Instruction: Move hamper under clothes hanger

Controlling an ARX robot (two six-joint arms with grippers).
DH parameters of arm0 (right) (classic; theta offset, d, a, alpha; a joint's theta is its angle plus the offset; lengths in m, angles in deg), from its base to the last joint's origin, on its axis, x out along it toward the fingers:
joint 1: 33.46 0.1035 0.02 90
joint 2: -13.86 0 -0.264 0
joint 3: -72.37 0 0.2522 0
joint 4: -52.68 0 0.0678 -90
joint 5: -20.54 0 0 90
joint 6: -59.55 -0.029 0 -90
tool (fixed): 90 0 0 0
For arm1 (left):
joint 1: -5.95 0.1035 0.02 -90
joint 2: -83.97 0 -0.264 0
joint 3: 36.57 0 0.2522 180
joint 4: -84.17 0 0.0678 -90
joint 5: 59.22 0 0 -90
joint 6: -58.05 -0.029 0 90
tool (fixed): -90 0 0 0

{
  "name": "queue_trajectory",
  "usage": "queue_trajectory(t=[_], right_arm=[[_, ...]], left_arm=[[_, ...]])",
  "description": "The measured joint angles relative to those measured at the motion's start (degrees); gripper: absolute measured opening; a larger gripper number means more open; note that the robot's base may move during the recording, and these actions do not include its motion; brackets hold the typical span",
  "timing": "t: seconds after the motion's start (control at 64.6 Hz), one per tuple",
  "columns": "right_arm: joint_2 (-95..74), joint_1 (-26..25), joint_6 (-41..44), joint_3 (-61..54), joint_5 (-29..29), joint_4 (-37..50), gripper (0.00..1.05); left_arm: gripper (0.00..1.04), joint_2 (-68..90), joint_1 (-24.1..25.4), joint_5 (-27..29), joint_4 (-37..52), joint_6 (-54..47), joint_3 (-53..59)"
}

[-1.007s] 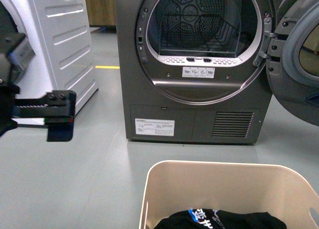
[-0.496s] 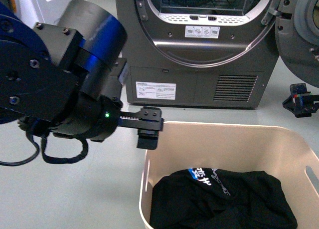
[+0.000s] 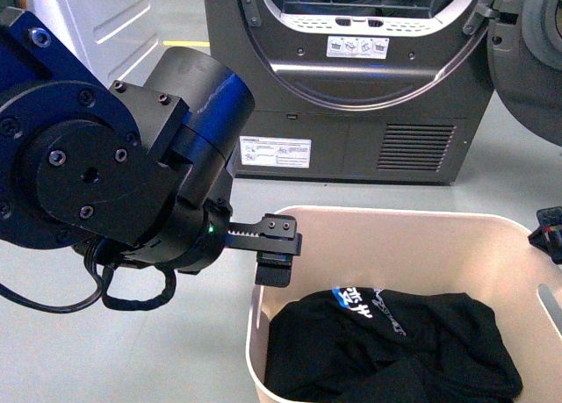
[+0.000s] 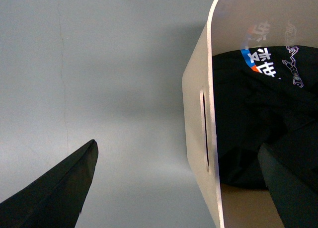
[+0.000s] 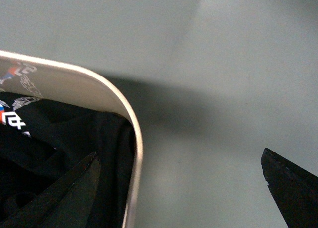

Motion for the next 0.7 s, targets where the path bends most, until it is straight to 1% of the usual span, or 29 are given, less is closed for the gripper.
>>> queue_trajectory(t=[0.186, 0.341, 0.697], right_arm=[[-1.5, -1.6, 0.6, -0.7, 0.3, -0.3, 0.97], [-2.6, -1.8, 0.6, -1.4, 0.2, -0.3, 0.97], [-5.3, -2.5, 0.7, -1.6, -0.9, -0.5, 0.97]], left_arm=[[0.98, 1.3, -0.2, 0.3, 2.1, 0.2, 0.0], [0.98, 3.3, -0.8, 0.4, 3.6, 0.4, 0.0], [0.98, 9.1, -1.9, 0.5, 3.6, 0.3, -3.0]])
